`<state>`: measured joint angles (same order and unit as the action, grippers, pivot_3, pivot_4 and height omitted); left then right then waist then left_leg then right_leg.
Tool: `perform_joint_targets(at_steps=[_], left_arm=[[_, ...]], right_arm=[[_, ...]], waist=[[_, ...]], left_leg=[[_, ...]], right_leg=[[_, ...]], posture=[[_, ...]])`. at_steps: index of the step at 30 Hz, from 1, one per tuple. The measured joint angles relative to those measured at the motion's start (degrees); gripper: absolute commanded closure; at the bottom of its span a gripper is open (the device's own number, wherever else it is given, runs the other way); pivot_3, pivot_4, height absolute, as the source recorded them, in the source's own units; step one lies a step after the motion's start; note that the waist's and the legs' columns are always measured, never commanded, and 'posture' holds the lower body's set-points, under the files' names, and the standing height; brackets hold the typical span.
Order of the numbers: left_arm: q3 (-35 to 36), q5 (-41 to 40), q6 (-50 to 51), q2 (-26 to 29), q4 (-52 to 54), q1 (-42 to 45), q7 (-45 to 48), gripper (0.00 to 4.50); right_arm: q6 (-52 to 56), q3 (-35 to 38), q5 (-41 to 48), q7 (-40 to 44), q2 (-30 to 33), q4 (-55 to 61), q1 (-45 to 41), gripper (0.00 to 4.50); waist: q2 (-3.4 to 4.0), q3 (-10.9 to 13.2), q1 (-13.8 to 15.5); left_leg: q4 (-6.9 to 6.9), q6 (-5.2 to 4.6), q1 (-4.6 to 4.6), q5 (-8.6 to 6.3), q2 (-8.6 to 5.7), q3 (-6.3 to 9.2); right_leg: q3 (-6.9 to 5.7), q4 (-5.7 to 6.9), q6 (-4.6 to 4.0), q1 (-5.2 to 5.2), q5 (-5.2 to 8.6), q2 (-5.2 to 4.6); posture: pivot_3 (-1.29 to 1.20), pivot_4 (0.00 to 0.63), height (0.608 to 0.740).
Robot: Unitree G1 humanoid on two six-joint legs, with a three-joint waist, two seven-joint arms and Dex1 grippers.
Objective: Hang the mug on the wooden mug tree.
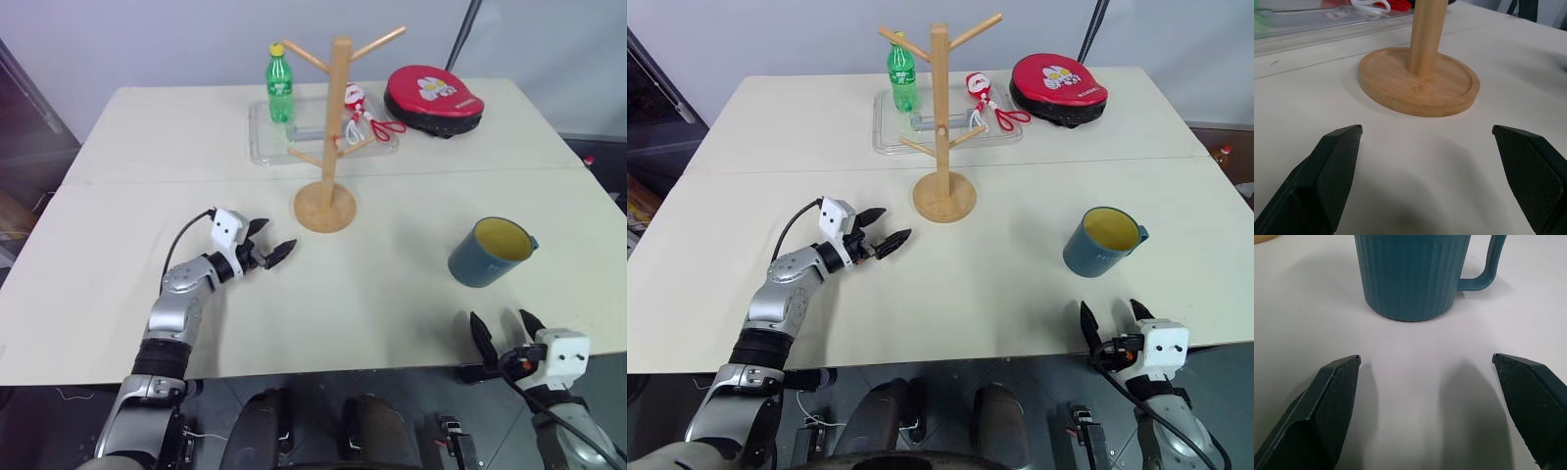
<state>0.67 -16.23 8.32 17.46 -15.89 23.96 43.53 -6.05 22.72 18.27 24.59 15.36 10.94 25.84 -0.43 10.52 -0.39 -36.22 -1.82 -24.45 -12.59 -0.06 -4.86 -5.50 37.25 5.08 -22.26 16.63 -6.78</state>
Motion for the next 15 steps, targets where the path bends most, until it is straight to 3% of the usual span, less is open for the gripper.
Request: perform_joint_targets(at_steps=[8,15], left_arm=[[-1.0,0.0,1.9,0.2,2.5,-0.5,0.7,0.0],[-2.3,-4.2,4.9,0.4,8.9,-2.9,7.6,0.0]], right_arm=[[0.0,0.2,0.1,-0.1,1.0,0.1,-0.5,0.02],[0.2,2.6,1.1,-0.6,1.7,0.8,1.1,0.02]], waist=[[0.0,0.0,0.0],[0.02,0.0,0.0]], left_leg=[[0.0,0.0,0.0,0.0,0.0,0.0],[0.0,0.01,0.01,0.0,0.0,0.0]], right_leg=[[0.0,0.0,0.0,0.0,0.0,0.0],[0.0,0.0,-0.01,0.02,0.0,-0.01]], posture=[[0.0,0.15,0.739],[0.0,0.15,0.739]])
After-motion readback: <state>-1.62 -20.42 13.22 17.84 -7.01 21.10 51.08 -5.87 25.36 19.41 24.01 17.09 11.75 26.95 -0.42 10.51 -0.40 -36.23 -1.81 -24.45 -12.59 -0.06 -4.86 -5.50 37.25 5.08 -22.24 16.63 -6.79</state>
